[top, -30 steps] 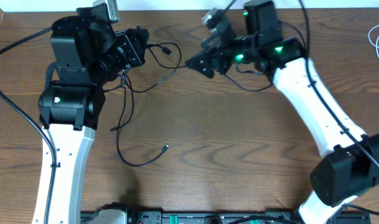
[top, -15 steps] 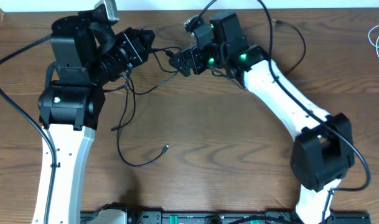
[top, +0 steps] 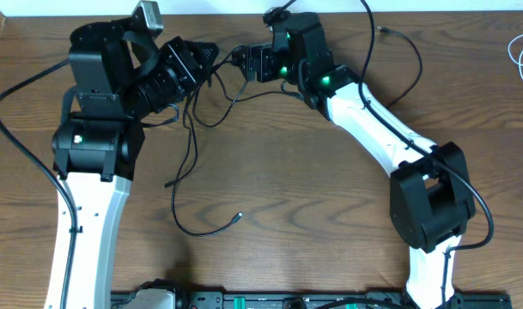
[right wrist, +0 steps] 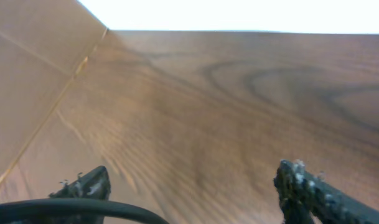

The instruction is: Untangle cables

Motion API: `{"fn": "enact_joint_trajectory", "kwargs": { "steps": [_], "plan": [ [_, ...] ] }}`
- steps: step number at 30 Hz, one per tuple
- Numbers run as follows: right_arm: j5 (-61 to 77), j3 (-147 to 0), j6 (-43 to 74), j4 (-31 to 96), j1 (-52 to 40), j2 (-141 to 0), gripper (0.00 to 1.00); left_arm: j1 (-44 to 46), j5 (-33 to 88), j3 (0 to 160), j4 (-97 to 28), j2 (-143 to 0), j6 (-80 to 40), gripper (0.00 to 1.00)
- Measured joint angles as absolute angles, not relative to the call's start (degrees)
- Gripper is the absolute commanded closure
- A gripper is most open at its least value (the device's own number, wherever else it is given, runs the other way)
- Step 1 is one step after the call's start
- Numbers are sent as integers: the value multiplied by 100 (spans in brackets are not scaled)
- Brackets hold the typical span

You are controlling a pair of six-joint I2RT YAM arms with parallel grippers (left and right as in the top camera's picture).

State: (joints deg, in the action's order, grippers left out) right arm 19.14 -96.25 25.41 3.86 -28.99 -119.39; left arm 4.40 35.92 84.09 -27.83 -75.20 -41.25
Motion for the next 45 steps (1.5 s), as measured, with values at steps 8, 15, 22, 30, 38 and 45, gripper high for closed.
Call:
{"fn": "enact_joint_trajectory", "kwargs": {
  "steps": [8, 15, 22, 30, 38, 45],
  "plan": [
    [1562, -9625, 2849, 624, -2921, -12258, 86, 440, 3568, 8409, -2781, -7487, -4193, 92],
    [1319, -9638, 2440, 1946, -2434, -12285, 99, 419, 2965, 8409, -2904, -7487, -3719, 92],
    [1129, -9636, 1800, 3385, -1059, -12075, 99, 156, 1179, 8407, -3557, -7489, -3026, 93],
    [985, -9636, 1455, 4064, 377, -11024, 99, -307, -248, 8407, -3903, -7695, -2456, 93],
    [921, -9638, 1278, 4300, 1306, -10578, 99, -672, -602, 8407, -3918, -7953, -2060, 92],
    [1365, -9638, 1022, 4145, 1601, -10575, 99, -705, -633, 8407, -3970, -7953, -1918, 92]
  ]
}}
